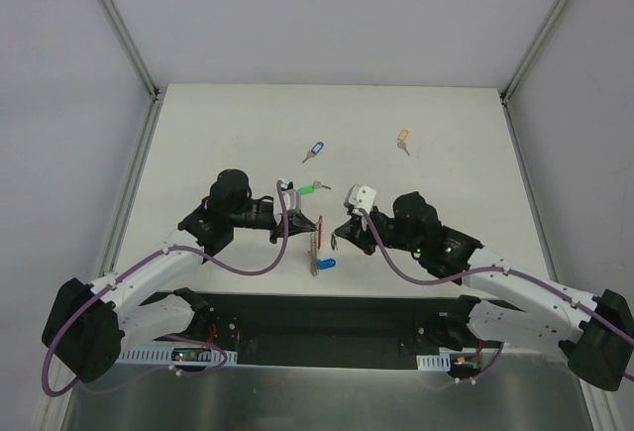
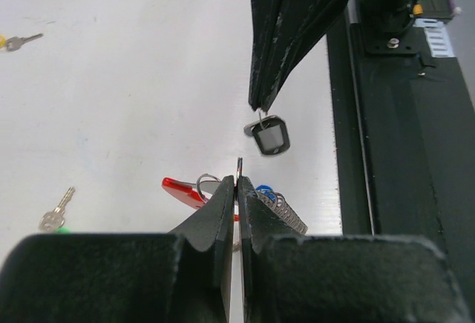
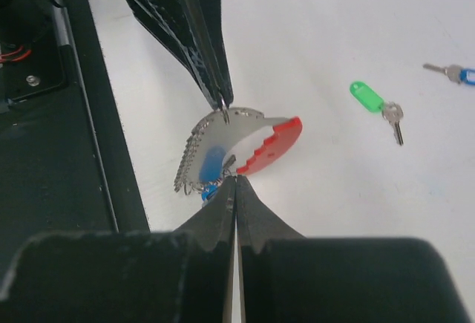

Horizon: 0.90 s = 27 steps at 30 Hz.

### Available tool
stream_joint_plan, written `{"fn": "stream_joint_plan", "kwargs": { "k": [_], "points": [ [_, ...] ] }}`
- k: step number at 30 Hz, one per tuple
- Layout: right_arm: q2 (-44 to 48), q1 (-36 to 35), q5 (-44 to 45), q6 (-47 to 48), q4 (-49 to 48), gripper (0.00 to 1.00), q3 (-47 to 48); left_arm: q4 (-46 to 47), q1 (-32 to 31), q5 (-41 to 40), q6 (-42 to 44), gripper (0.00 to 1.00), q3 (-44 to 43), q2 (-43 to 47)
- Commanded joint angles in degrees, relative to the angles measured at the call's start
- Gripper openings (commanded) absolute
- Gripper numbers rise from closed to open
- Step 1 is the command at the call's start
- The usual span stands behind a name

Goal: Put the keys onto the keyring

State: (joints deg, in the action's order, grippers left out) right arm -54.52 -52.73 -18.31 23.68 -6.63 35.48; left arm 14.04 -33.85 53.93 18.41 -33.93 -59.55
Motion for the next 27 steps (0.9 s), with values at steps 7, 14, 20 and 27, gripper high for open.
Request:
{"fn": "stream_joint_plan", "kwargs": {
  "k": [7,14,20,27],
  "points": [
    [-4.4,2.5,26.0,-13.7,27.5,0.01,5.3,-2.4,-0.7,-17.7,0.0,0.0,-2.5,6.3],
    [-11.1,2.5,33.1,-17.5,31.9,0.01,6.9,-4.6,-0.7,-27.4,0.4,0.0,-2.6,9.4],
    [-19.7,2.5,30.9,-16.3,20.0,0.01,7.3,-5.2,-0.7,-32.9,0.5,0.0,-2.5,10.9],
    [-25.0,2.5,29.2,-17.4,-0.5,0.01,2.8,-5.3,-0.7,-33.2,0.5,0.0,-2.4,11.1]
  ]
}}
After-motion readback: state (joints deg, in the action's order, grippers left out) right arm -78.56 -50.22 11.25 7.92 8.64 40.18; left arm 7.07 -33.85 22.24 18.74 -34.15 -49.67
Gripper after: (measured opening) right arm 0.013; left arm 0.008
